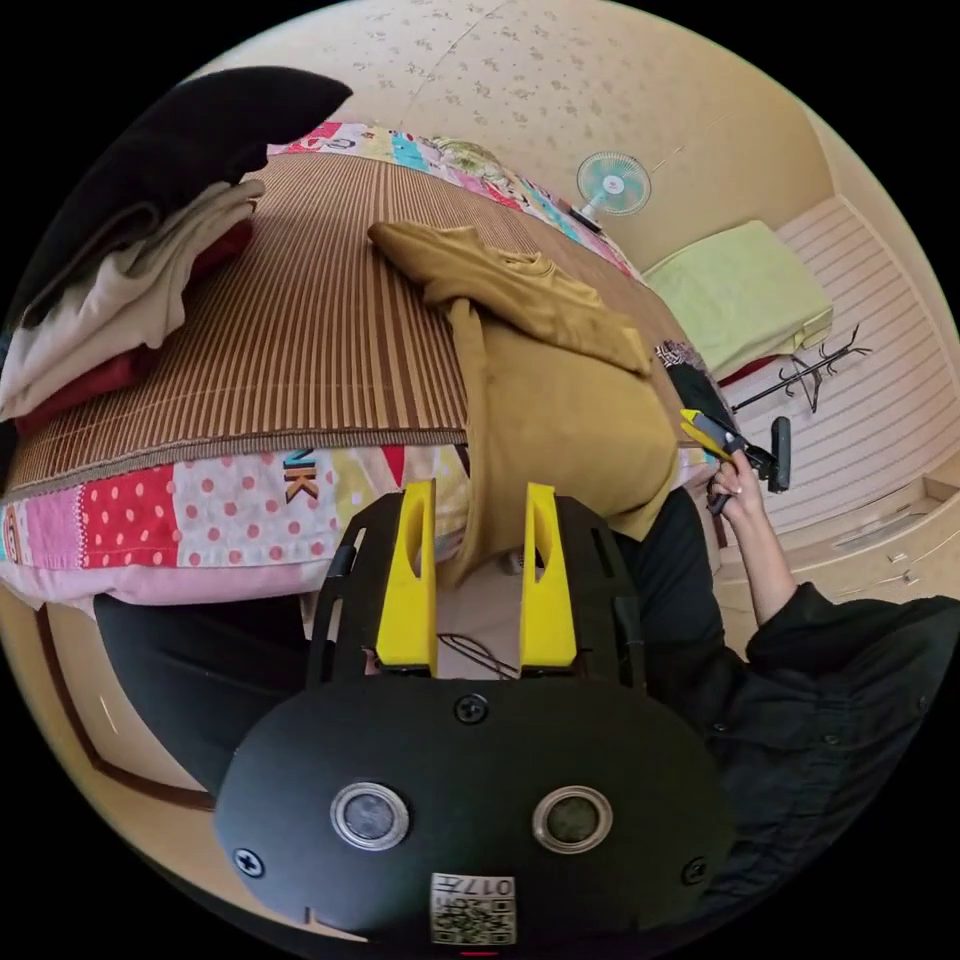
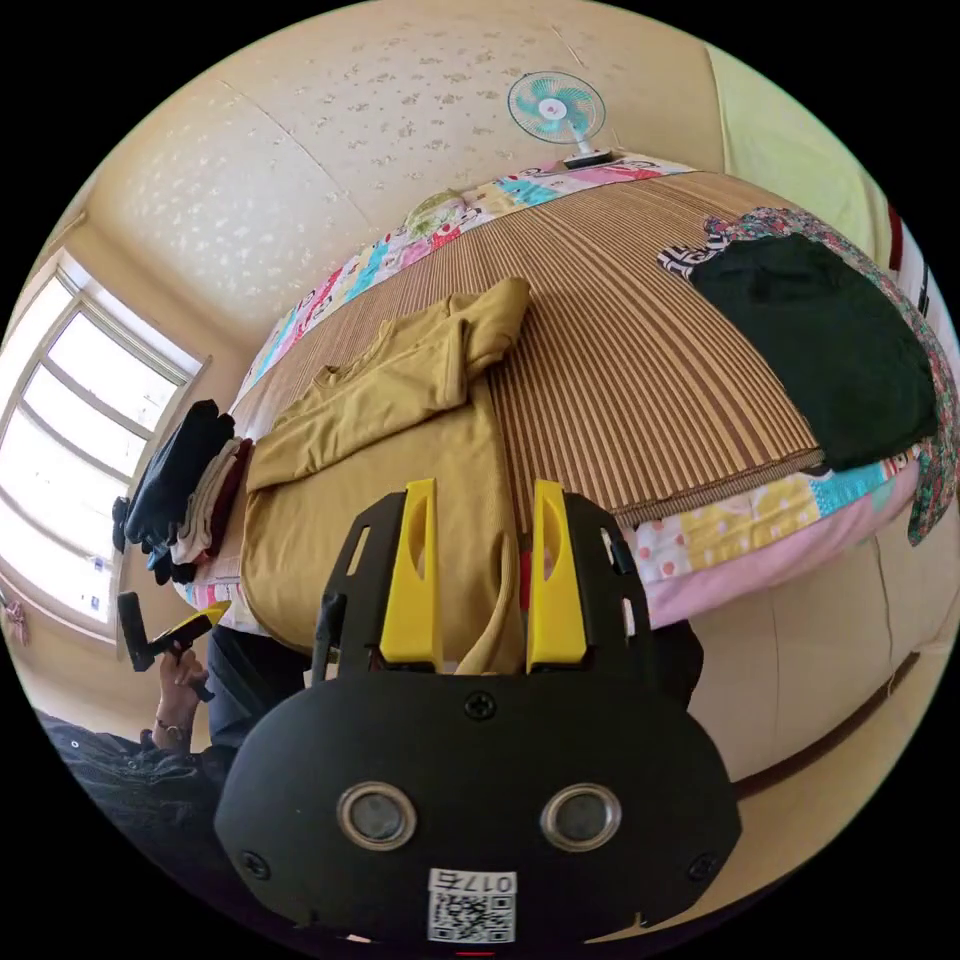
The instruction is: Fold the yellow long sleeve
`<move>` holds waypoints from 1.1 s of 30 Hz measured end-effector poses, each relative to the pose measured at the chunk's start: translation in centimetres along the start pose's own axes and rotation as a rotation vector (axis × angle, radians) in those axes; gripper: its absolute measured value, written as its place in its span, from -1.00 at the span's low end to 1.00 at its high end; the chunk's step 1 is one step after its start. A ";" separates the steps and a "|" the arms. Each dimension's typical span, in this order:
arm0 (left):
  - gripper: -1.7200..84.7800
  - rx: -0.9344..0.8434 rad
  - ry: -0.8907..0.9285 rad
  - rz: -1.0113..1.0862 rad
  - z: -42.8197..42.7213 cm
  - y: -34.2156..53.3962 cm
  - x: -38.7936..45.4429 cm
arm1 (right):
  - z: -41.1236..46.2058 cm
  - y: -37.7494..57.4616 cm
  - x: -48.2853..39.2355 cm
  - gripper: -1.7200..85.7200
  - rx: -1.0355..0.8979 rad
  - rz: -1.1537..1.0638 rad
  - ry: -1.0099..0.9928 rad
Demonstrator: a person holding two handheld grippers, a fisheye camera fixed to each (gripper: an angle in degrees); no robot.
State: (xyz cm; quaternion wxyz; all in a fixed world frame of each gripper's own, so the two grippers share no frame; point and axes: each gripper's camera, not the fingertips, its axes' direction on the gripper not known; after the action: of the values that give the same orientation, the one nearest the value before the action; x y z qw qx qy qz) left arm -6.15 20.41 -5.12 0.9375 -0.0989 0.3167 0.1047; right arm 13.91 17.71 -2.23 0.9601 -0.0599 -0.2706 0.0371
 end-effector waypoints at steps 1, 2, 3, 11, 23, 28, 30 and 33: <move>-0.67 -0.016 0.012 -0.012 1.6 -0.4 -0.1 | 0.8 1.4 -0.7 -0.67 -0.039 -0.021 0.015; -0.68 -0.038 -0.006 -0.038 3.1 -0.9 -0.2 | 1.2 2.0 -1.1 -0.67 -0.056 -0.031 0.028; -0.68 -0.031 -0.036 -0.048 3.4 -1.0 0.0 | 1.9 3.1 -1.8 -0.72 -0.069 -0.049 0.068; -0.90 0.110 0.156 0.019 -4.9 -4.6 0.5 | -4.9 0.0 -2.8 -0.87 0.097 -0.078 -0.131; -0.70 0.246 0.130 0.051 -6.7 -10.6 -4.6 | -6.1 -5.0 2.5 -0.68 0.178 0.011 -0.103; -0.67 0.068 0.058 0.045 -2.3 -6.6 -4.4 | -4.0 -1.3 4.6 -0.69 0.014 0.002 -0.014; -0.67 0.006 -0.001 0.015 -0.8 -5.9 -4.2 | -3.3 -0.9 4.8 -0.77 -0.070 -0.002 -0.047; -0.80 0.016 0.113 0.038 -0.9 -5.1 -3.4 | -6.1 0.9 5.0 -0.86 0.013 -0.014 -0.167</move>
State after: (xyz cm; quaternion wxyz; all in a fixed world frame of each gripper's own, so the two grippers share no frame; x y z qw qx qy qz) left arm -8.00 14.86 -3.14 0.9167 -0.0910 0.3719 0.1142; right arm 21.34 18.51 -4.87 0.9348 -0.0483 -0.3500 0.0373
